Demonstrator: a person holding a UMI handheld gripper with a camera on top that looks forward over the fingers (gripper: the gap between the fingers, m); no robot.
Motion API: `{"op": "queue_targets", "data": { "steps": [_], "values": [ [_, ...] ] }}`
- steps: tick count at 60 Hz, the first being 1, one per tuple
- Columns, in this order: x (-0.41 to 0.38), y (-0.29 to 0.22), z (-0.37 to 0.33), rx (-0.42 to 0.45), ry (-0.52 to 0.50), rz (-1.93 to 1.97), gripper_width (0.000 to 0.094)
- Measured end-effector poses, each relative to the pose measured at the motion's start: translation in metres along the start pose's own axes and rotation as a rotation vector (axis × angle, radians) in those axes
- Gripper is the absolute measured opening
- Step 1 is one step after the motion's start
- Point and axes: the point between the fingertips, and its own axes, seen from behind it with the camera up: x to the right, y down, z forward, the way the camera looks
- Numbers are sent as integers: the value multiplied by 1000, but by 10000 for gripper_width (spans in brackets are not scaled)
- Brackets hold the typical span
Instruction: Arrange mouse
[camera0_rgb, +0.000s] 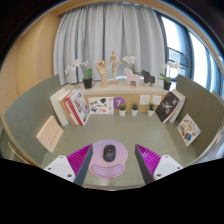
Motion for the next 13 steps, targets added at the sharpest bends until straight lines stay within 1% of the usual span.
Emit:
{"op": "queue_targets", "data": {
  "steps": [13],
  "values": [
    [10,12,-30,18,-11,-5,849]
  ]
}}
